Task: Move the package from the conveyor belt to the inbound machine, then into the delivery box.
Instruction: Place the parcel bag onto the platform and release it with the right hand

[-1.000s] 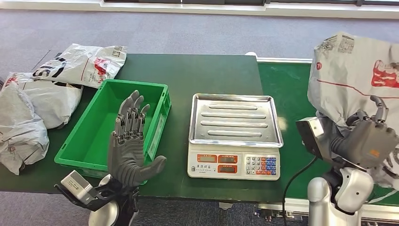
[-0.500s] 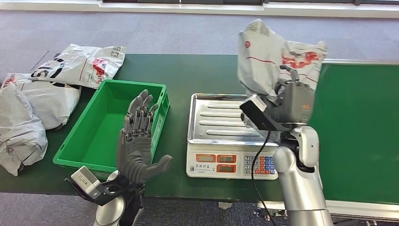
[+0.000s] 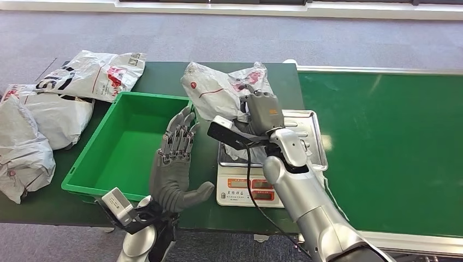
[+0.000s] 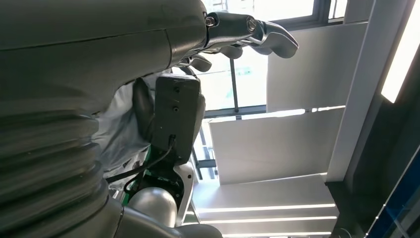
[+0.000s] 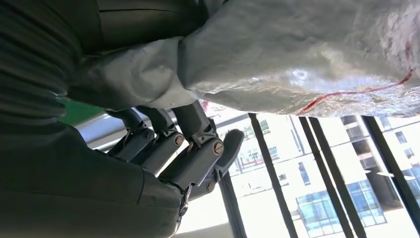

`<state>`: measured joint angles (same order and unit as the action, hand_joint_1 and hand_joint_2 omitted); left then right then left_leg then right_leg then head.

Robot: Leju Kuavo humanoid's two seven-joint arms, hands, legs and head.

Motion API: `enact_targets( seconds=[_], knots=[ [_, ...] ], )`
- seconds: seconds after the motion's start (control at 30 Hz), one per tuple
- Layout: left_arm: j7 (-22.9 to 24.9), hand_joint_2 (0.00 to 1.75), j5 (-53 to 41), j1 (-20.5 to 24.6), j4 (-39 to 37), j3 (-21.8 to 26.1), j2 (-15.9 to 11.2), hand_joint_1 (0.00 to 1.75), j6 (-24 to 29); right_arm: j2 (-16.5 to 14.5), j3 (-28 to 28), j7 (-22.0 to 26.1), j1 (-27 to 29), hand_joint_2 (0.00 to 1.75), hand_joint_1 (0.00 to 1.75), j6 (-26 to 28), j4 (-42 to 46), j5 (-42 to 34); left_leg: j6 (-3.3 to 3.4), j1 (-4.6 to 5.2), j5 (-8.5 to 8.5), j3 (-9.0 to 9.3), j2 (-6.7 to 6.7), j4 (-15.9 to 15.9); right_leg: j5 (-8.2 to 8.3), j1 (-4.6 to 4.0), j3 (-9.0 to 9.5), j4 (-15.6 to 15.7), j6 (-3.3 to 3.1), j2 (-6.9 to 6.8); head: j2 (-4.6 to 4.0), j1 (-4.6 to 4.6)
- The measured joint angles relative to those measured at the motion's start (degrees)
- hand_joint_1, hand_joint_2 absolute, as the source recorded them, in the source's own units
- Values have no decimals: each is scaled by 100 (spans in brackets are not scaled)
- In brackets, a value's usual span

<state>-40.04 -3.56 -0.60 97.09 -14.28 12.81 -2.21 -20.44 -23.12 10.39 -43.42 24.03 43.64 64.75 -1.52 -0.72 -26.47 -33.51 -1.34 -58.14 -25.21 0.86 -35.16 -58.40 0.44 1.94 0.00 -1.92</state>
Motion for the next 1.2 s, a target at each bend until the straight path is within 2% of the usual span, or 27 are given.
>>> enact_targets(
  seconds=[0.23, 0.37, 0.53, 0.7, 0.97, 1.07, 1.2],
  knots=[
    [0, 175, -1, -12, -31, -2, -9, 0, 135, -30, -105, 43, -52, 175, 0, 392, -400, -376, 0, 0, 0, -1, 0, 0, 0, -1, -1, 0, 0, -5, 0, 0],
    [-1, 175, -19, -75, -28, -1, -15, 0, 211, -28, -105, 52, -53, 0, 0, 614, -436, -523, 0, -1, 0, -1, 1, 0, 0, -1, -4, 0, 0, -4, 0, -1],
    [-6, 175, -54, -152, -8, -1, -15, 0, 279, 9, -47, 257, 48, 0, 0, 788, -94, -1058, -1, 0, 0, -4, 1, 0, 0, -1, -9, 0, 0, -4, 0, -1],
    [-13, 175, -93, -204, 2, -1, -15, 0, 313, 190, 117, 876, 448, 0, 0, 874, 1232, -2233, 0, 0, -1, -7, -1, -1, 0, 1, -10, 0, 0, -5, 0, 0],
    [-13, 175, -101, -212, -7, 13, -15, 0, 265, 467, 312, 1756, 1149, 0, 0, -350, 3493, -4941, 2, 1, -5, -7, 1, -1, 0, 0, -14, 2, 0, -5, 0, 0],
    [-13, 175, -99, -209, -17, 21, -15, 0, 265, 538, 364, 1932, 1347, 0, 0, -576, 4136, -5427, 2, 0, -5, -7, 2, -1, 0, 0, -14, 1, 0, -4, 0, 0],
    [-13, 175, -101, -210, -9, 28, -15, 0, 265, 590, 404, 2037, 1510, 0, 0, -602, 4714, -5589, 2, 0, -4, -7, 2, 0, 0, 0, -14, 1, 0, -3, 0, 0]
  ],
)
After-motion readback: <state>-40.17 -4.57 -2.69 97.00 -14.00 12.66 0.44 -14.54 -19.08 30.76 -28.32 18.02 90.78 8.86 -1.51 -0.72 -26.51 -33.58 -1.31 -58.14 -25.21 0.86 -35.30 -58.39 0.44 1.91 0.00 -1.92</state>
